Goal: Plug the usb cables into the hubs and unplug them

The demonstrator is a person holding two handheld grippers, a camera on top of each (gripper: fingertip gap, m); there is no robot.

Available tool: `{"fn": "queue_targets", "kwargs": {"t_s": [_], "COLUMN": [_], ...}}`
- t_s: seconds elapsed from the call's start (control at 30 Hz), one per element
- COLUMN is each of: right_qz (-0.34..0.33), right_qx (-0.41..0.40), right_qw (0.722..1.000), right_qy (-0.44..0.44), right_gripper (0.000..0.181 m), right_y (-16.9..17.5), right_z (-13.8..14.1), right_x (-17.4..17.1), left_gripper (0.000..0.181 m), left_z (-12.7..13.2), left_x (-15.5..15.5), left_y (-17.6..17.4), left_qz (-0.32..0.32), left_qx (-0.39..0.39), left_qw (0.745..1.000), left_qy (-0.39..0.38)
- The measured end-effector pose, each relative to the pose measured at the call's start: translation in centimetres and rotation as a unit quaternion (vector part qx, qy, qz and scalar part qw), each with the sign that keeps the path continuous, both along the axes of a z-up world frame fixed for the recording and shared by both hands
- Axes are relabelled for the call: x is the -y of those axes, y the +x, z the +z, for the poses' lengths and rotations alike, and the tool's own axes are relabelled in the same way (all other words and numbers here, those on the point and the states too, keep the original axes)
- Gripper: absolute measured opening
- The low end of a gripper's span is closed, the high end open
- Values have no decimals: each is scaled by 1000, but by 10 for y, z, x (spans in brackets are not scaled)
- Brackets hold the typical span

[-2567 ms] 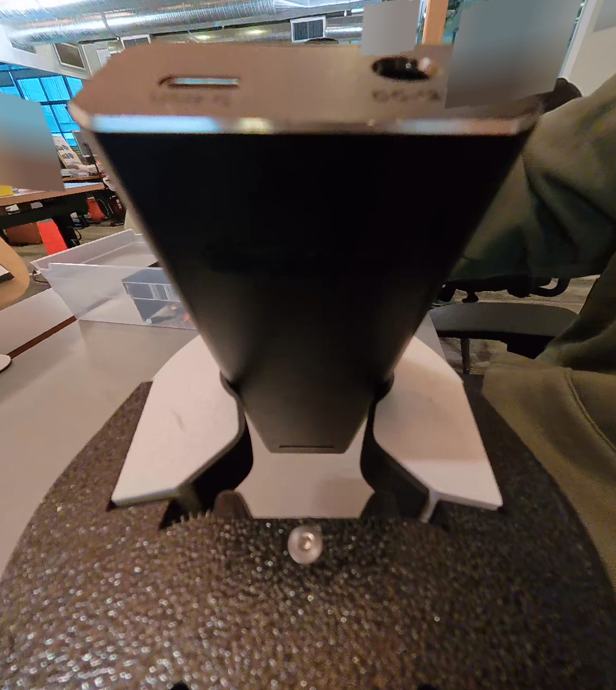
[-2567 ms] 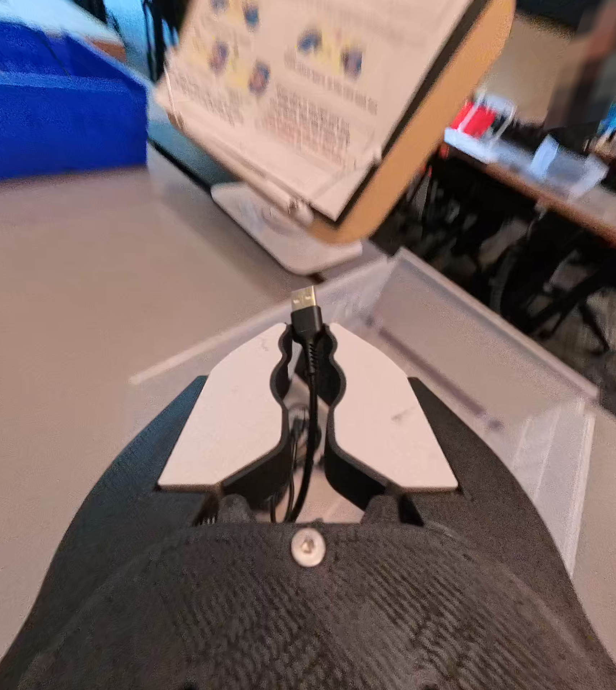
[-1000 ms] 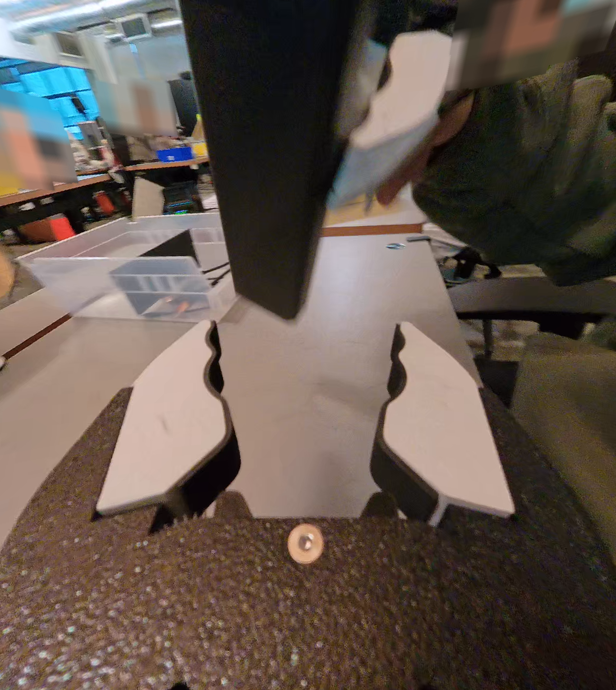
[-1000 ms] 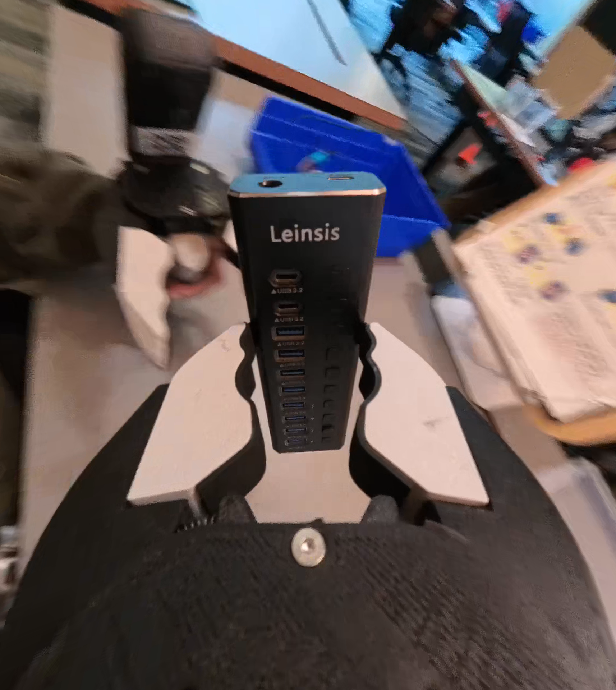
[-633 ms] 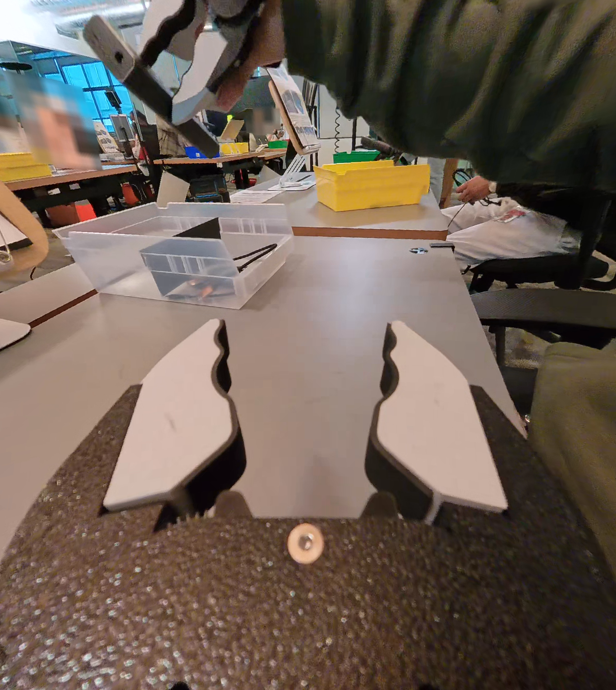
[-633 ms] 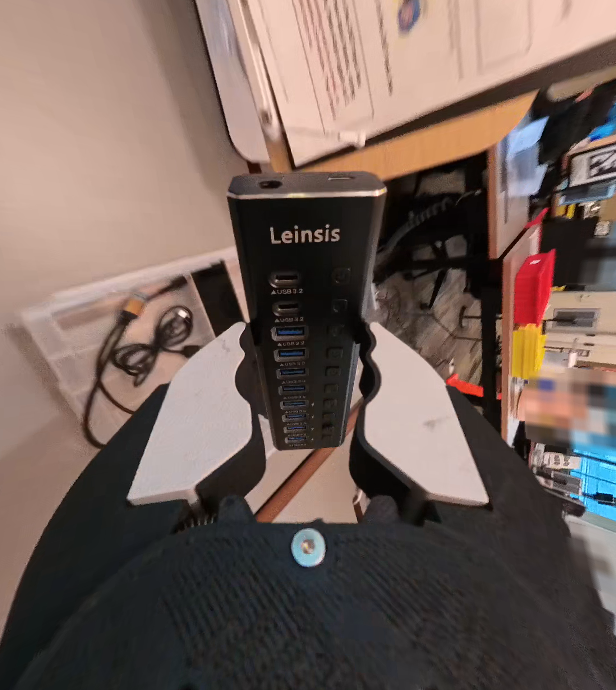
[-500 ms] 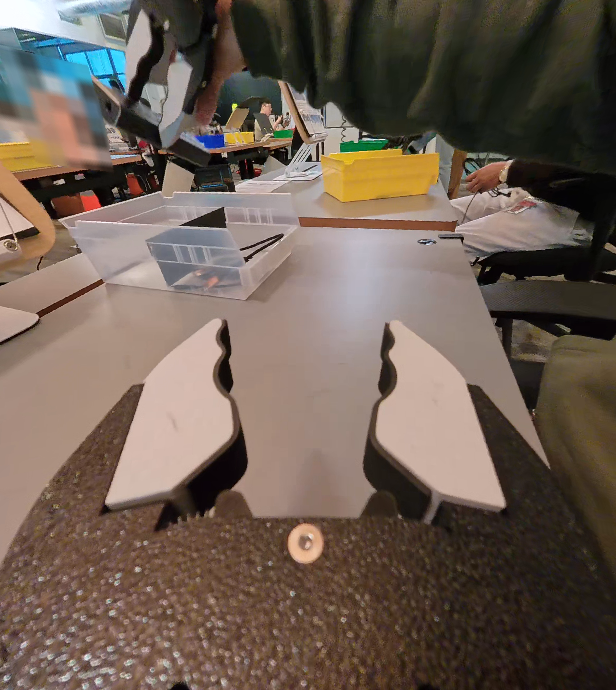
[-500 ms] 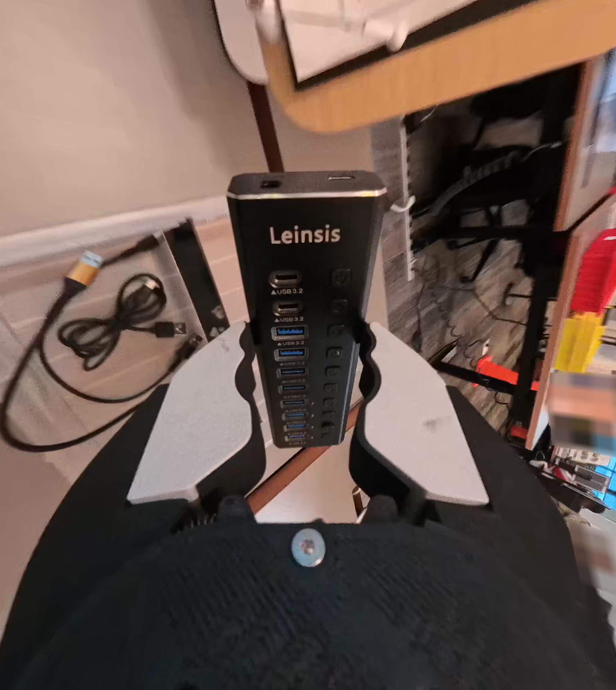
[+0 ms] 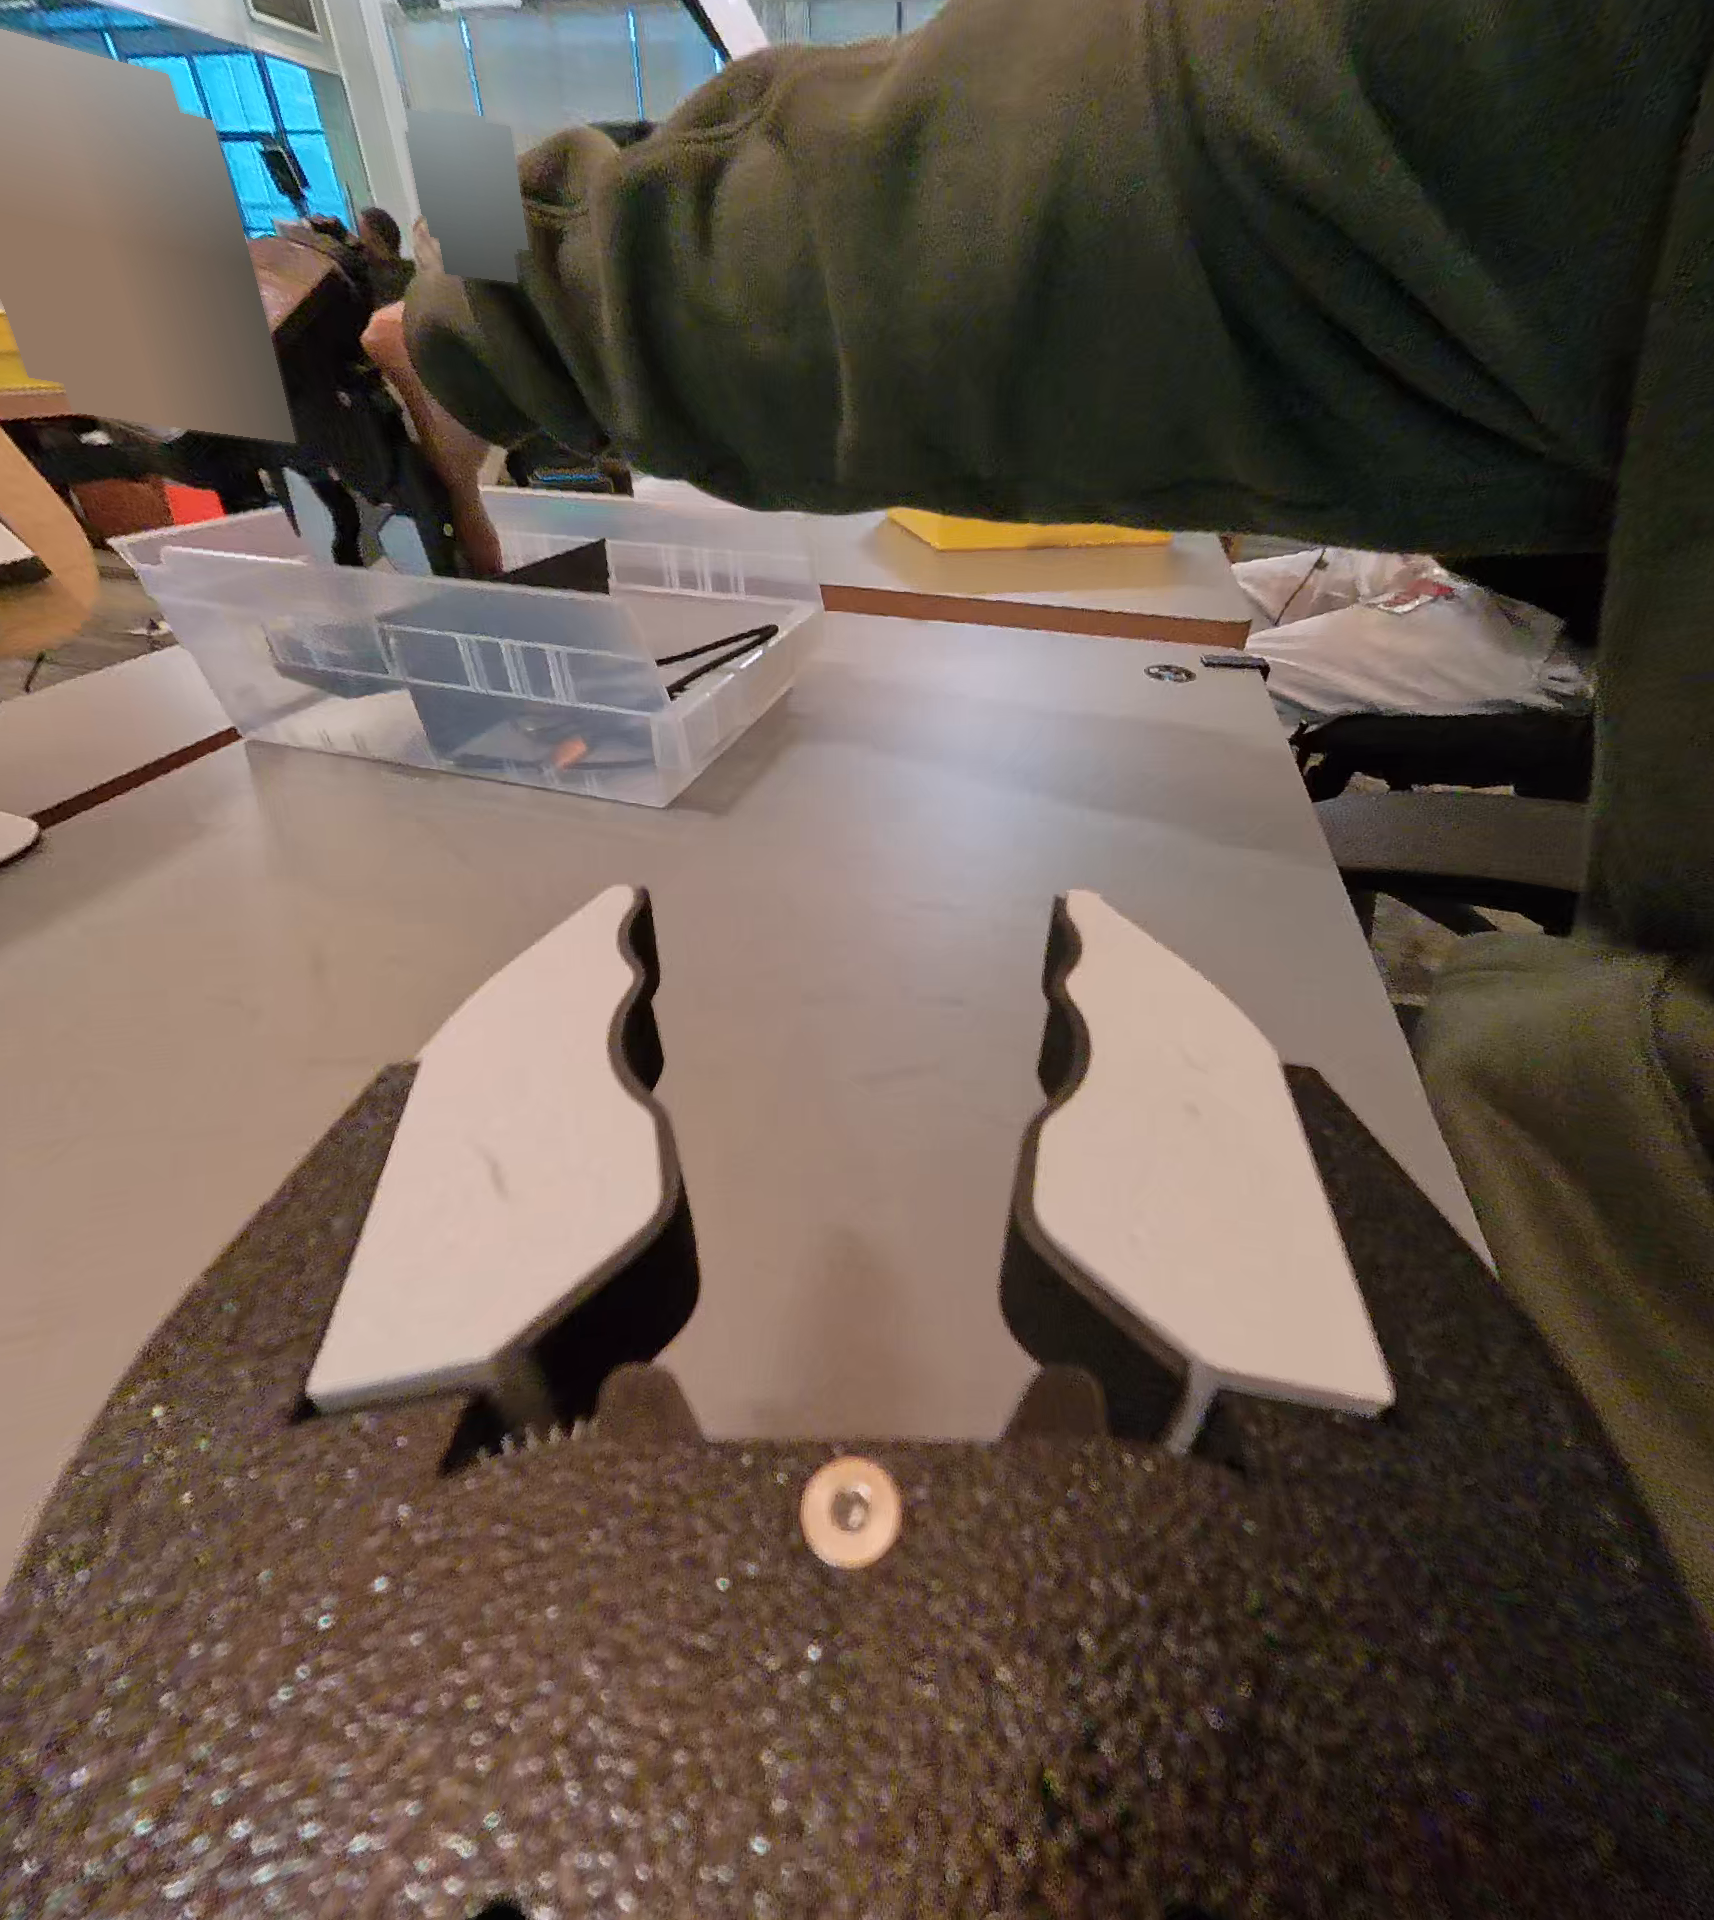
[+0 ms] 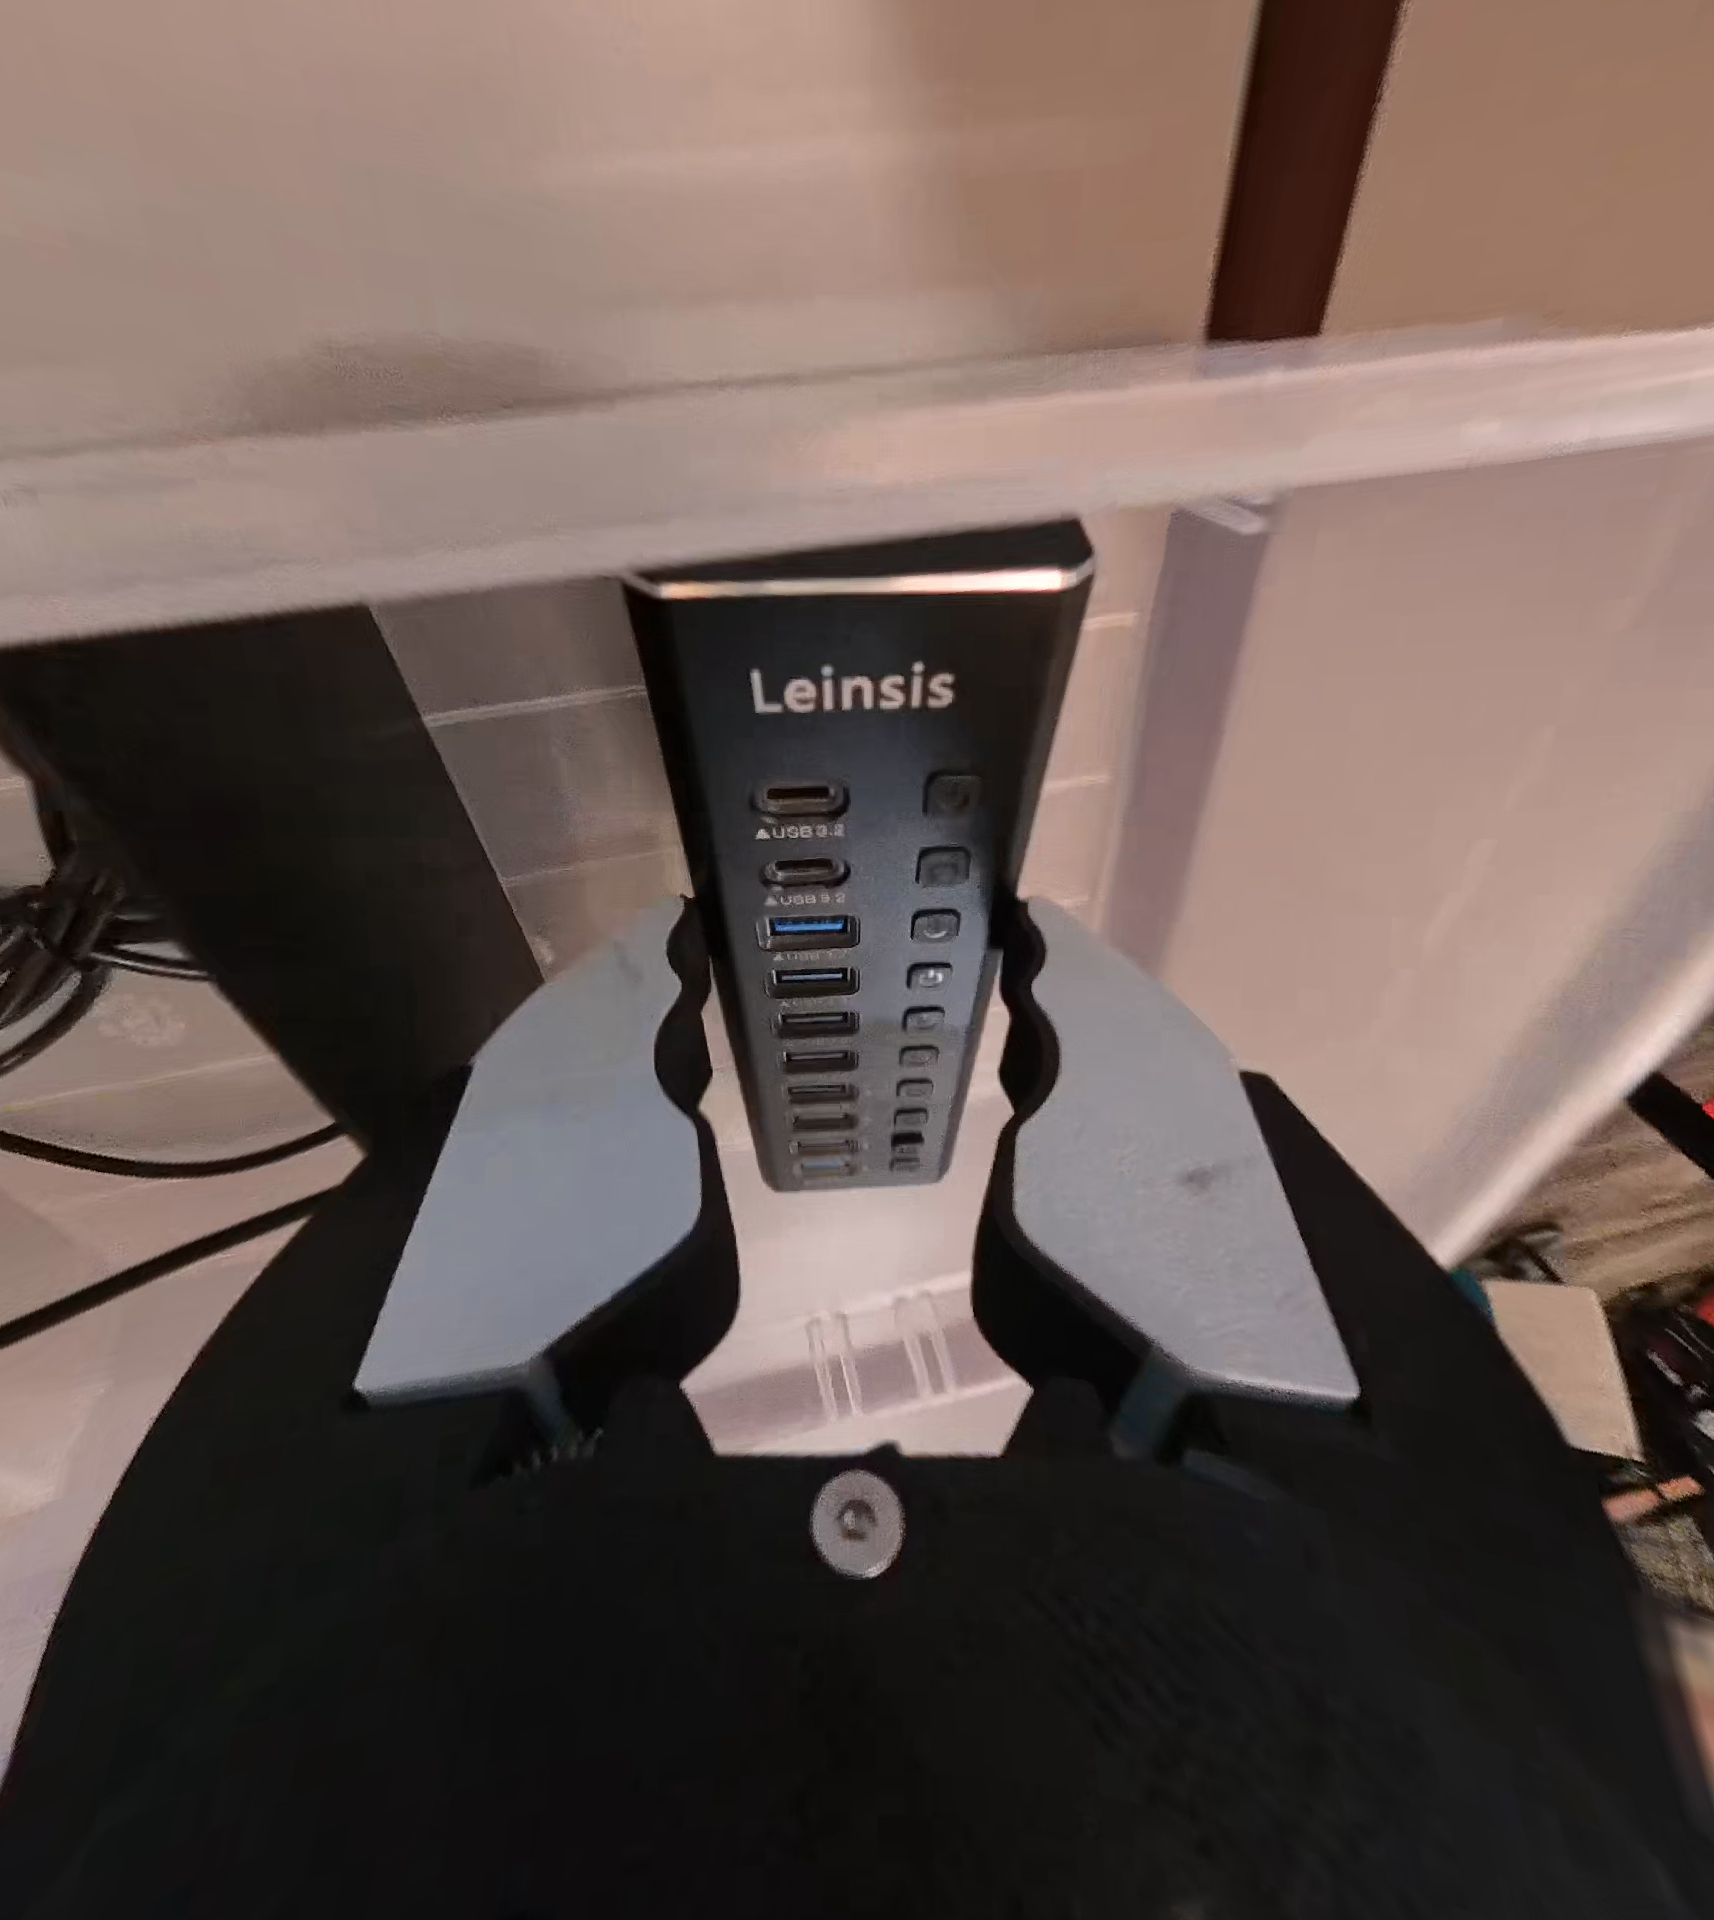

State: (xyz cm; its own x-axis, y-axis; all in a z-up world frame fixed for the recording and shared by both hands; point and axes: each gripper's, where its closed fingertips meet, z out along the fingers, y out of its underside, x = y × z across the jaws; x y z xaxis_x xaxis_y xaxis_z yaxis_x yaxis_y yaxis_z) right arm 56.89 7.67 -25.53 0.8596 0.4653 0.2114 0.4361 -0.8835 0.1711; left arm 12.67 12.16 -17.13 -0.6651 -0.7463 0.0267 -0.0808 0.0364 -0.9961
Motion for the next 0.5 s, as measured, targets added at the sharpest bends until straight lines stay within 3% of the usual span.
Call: {"fn": "queue_targets", "kwargs": {"t_s": [0.13, 0.27, 0.4, 0.5], "right_qz": [-7, -15, -39, -87], "right_qx": [-16, -8, 50, 127], "right_qw": [1000, 1000, 996, 975], "right_qy": [-25, -15, 55, 163], "right_gripper": [55, 52, 56, 67], "right_y": [-2, -1, 10, 13], "right_z": [-19, -15, 14, 51], "right_x": [3, 4, 5, 6], "left_gripper": [71, 71, 72, 72], "left_z": [-7, -3, 9, 20], "left_x": [5, 3, -5, -17], "left_y": [-1, -1, -1, -2], "left_qz": [-8, -9, 3, 32], "left_qx": [-10, -6, 4, 15], "left_qw": [1000, 1000, 1000, 999], "left_qy": [18, 2, -30, -27]}}
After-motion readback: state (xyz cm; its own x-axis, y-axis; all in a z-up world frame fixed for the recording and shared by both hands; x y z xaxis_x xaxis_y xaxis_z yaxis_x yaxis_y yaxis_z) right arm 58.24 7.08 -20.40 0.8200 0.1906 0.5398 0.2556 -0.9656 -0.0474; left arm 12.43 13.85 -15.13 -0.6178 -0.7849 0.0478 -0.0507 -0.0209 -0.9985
